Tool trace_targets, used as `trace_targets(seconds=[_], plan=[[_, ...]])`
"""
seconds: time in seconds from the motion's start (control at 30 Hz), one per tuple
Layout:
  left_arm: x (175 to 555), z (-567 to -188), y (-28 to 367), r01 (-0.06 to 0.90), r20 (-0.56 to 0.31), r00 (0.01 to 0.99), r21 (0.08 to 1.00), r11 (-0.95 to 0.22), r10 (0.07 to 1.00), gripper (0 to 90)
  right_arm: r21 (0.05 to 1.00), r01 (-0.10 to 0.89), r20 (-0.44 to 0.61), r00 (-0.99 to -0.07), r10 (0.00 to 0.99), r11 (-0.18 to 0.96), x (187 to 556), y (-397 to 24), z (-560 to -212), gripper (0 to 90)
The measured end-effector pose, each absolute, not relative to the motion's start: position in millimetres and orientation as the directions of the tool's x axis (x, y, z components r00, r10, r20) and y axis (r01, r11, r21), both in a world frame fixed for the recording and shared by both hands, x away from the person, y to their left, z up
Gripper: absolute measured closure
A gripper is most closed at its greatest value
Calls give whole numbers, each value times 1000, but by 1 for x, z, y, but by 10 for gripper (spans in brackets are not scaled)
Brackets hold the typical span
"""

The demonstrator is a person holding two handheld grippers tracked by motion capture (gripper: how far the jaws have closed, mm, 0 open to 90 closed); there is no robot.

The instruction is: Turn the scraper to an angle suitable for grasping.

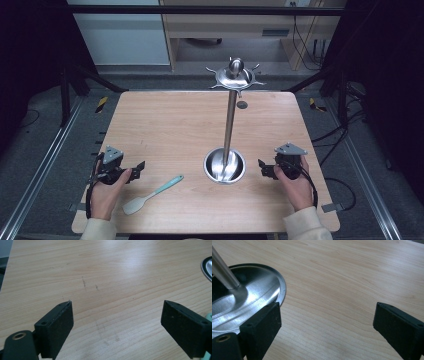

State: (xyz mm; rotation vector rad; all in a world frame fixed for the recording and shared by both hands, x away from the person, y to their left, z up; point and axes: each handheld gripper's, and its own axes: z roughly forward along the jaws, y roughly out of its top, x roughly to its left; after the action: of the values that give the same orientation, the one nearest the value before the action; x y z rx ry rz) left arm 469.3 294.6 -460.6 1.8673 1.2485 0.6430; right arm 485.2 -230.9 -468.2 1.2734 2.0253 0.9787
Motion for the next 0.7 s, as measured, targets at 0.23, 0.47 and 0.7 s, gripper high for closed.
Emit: trace_targets(seconds=[0.23,0.47,0.7], plan=[[465,-447,291,486,-10,445,842,-232,895,47,812,512,-73,-387,919,281,484,-233,-467,85],[480,-407,270,450,24,528,839,-304,849,55,810,512,-77,-390,918,286,483,-233,-468,86],[499,-393,253,452,54,578,810,-375,814,116,807,514,-88,-382,920,291,483,-234,-469,88]])
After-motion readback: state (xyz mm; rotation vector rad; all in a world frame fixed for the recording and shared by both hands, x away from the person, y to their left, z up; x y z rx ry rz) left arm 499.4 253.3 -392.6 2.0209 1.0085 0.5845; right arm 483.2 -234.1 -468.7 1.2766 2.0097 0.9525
